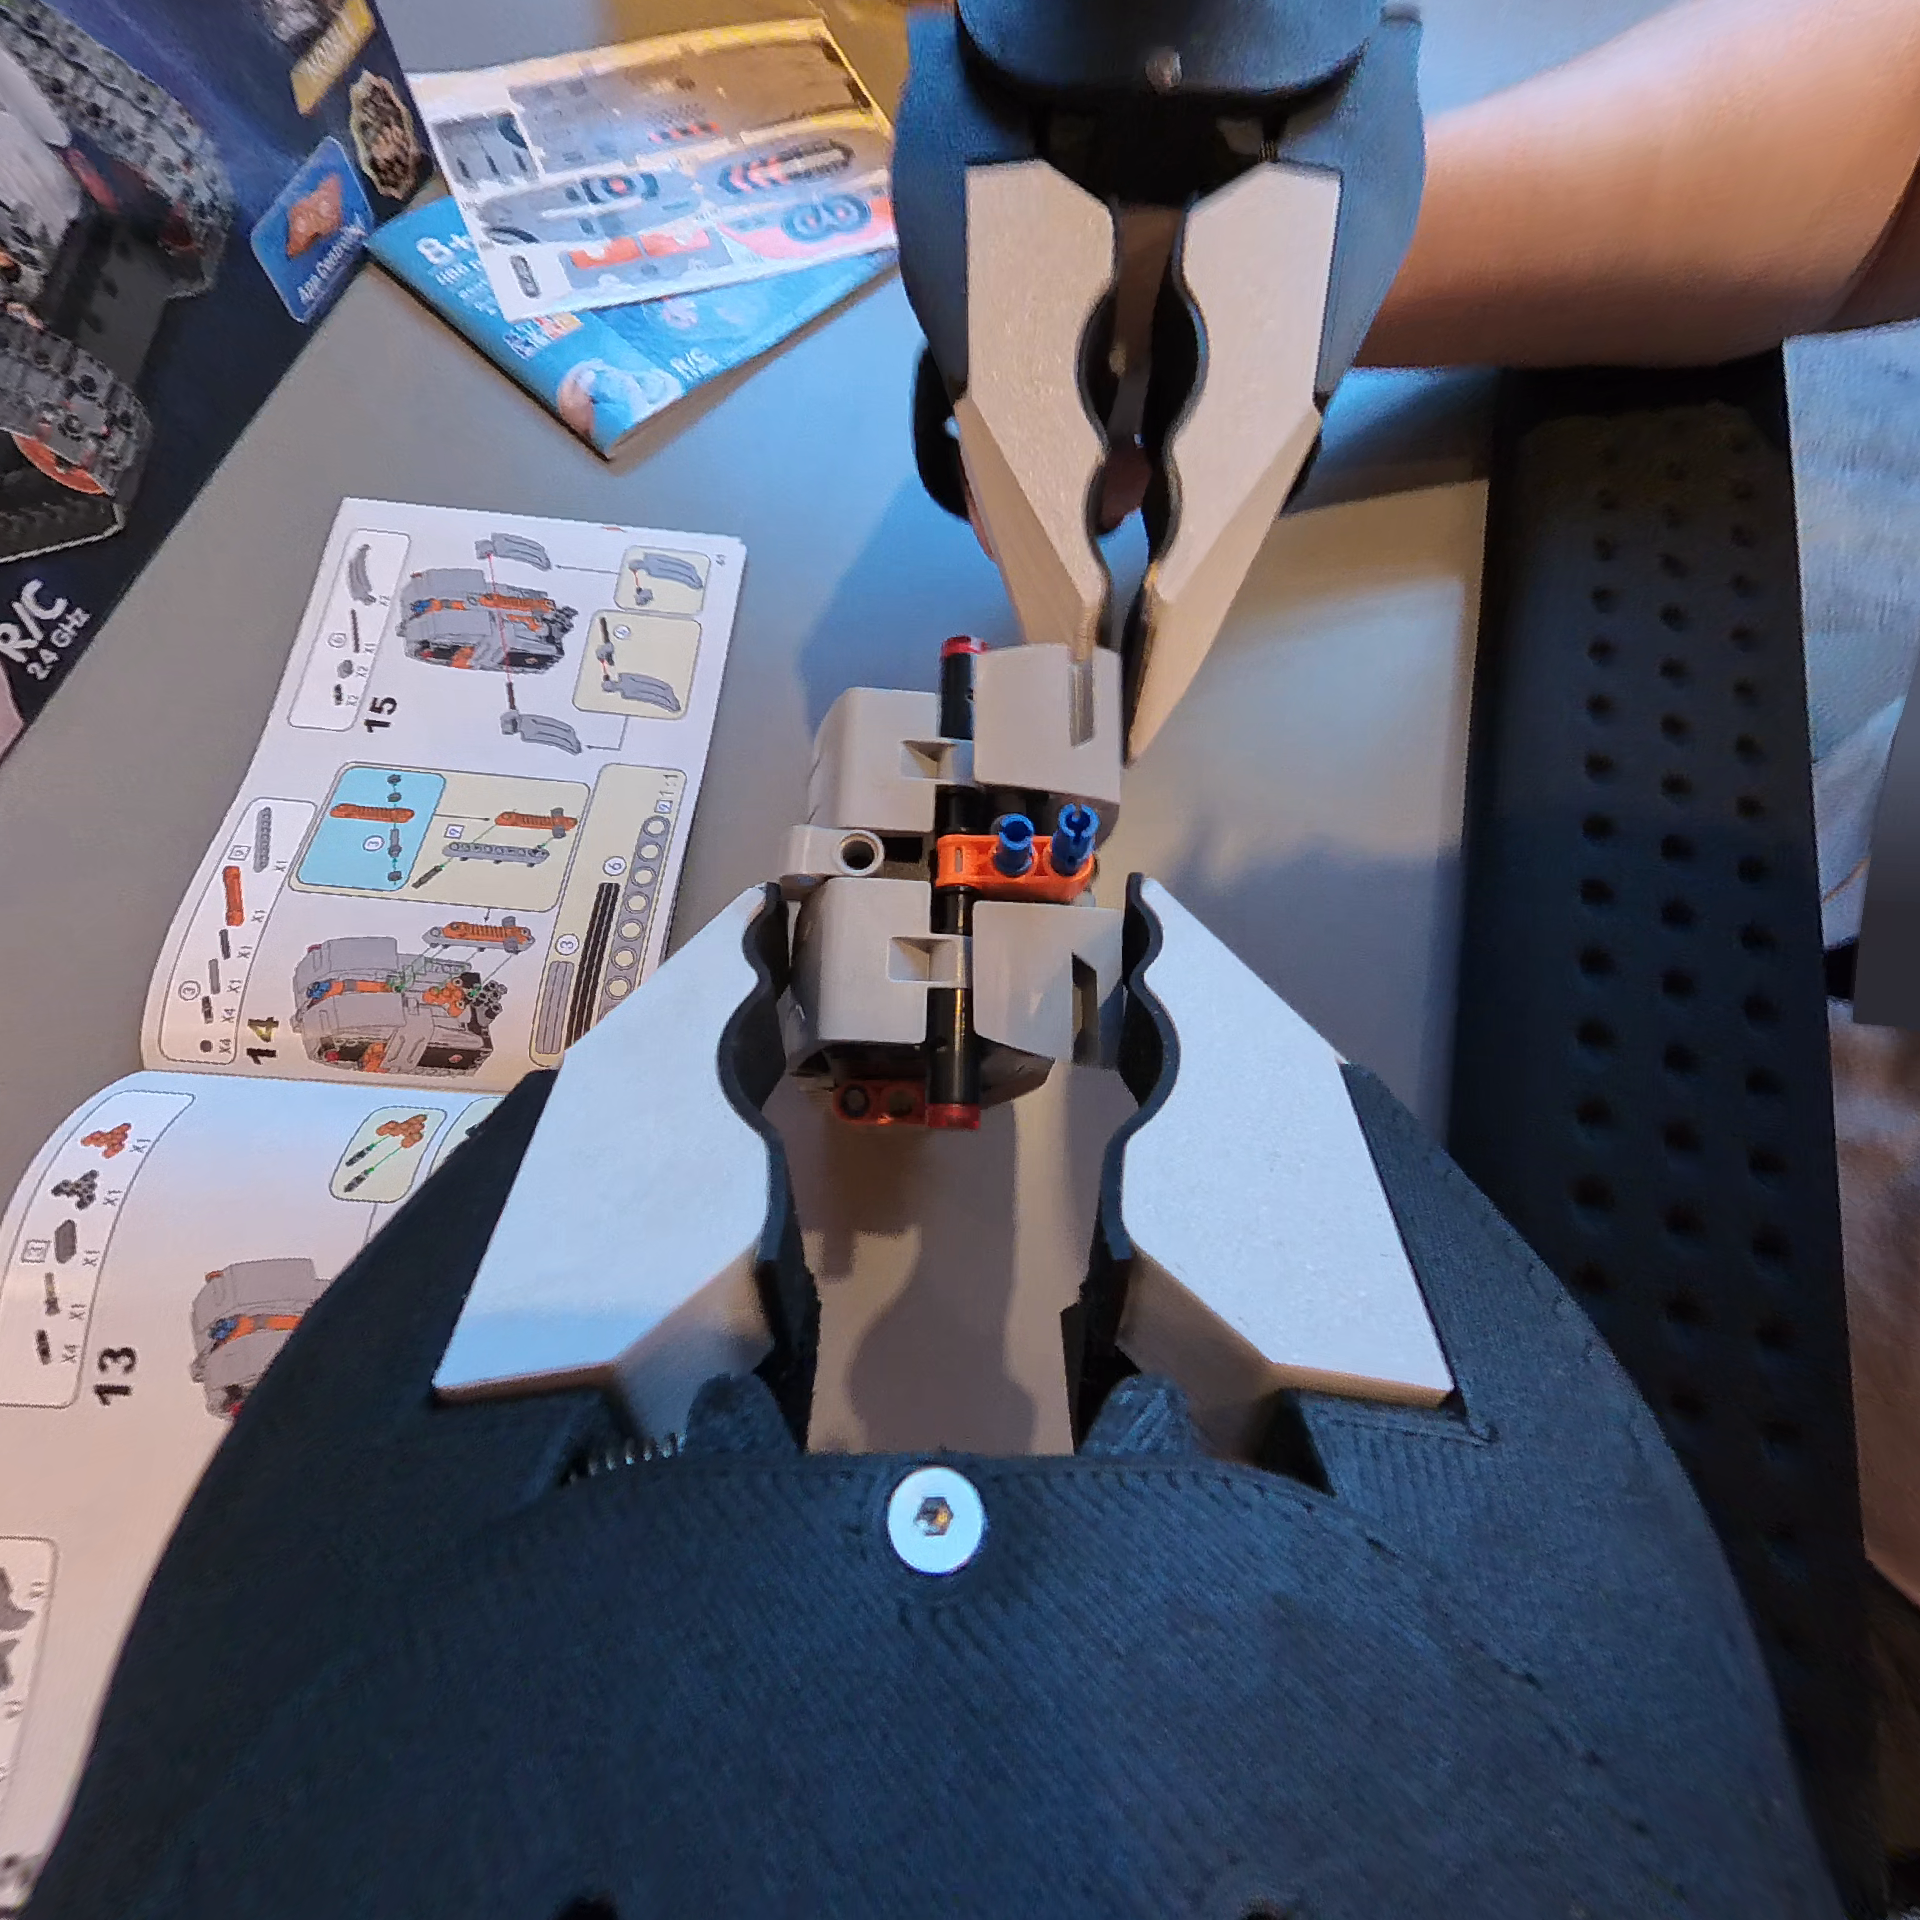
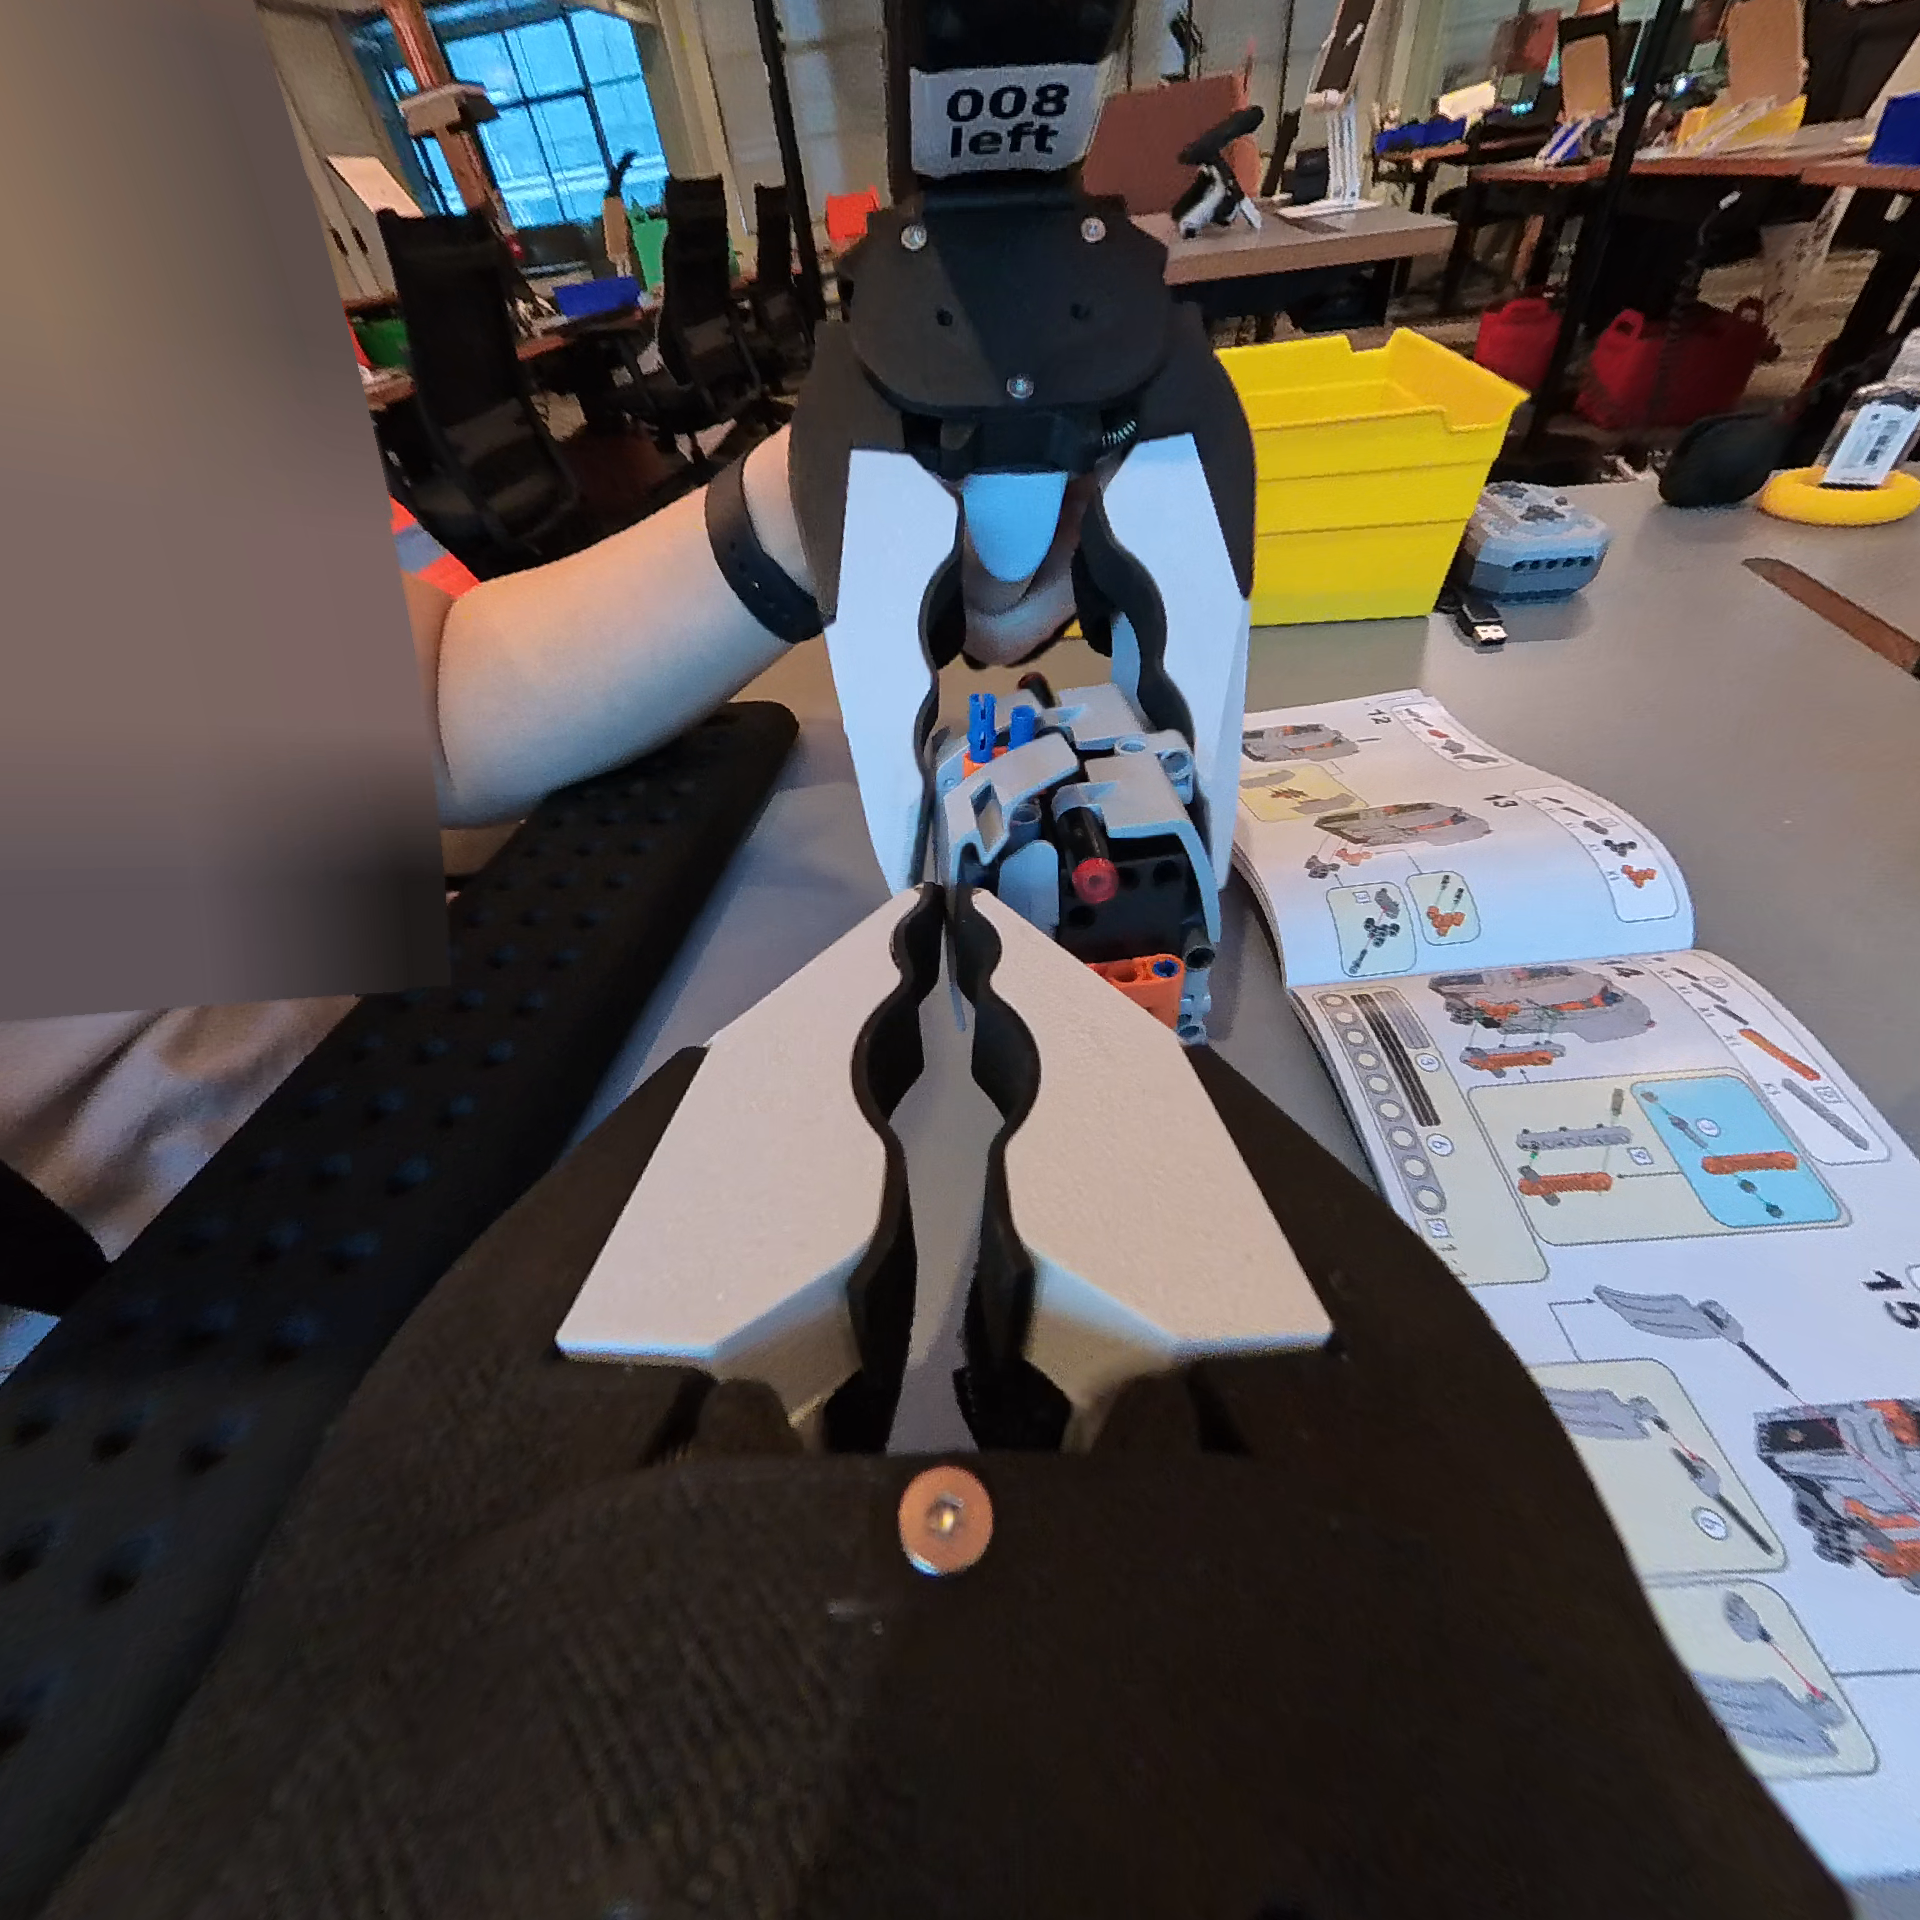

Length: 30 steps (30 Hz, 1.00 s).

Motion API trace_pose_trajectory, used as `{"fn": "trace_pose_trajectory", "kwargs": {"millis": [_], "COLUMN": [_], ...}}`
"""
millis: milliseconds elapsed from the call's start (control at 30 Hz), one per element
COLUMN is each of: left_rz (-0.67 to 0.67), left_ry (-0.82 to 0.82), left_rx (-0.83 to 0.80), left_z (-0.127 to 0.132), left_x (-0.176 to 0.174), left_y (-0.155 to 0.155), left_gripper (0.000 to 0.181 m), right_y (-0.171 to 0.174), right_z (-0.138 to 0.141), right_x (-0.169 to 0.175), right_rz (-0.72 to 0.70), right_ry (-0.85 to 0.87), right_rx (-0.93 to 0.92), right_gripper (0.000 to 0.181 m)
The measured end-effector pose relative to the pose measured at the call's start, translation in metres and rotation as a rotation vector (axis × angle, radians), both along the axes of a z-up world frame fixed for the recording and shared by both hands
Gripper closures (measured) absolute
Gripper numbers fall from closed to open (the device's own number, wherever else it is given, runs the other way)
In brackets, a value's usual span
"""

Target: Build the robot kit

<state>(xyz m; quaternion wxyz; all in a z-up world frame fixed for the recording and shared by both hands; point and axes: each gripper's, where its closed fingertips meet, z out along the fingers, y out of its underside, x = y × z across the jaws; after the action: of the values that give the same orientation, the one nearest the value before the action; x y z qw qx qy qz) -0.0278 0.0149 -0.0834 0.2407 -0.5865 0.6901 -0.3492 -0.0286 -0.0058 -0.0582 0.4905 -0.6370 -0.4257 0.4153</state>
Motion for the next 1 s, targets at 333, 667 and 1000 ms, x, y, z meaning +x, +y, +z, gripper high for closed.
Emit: {"fn": "trace_pose_trajectory", "kwargs": {"millis": [333,667,1000], "left_rz": [0.123,0.19,0.143], "left_ry": [-0.109,-0.279,-0.271], "left_rx": [-0.028,-0.03,0.022], "left_z": [-0.003,0.002,0.002], "left_x": [0.001,0.002,-0.007], "left_y": [0.007,0.013,0.005], "left_gripper": [0.109,0.112,0.111], "right_y": [0.003,0.007,-0.002], "right_z": [0.002,0.003,-0.002], "right_x": [-0.003,-0.002,-0.009], "right_rz": [-0.044,-0.1,-0.157], "right_ry": [0.193,0.266,0.22], "right_rx": [-0.067,-0.055,-0.071], "right_gripper": [0.181,0.181,0.18]}}
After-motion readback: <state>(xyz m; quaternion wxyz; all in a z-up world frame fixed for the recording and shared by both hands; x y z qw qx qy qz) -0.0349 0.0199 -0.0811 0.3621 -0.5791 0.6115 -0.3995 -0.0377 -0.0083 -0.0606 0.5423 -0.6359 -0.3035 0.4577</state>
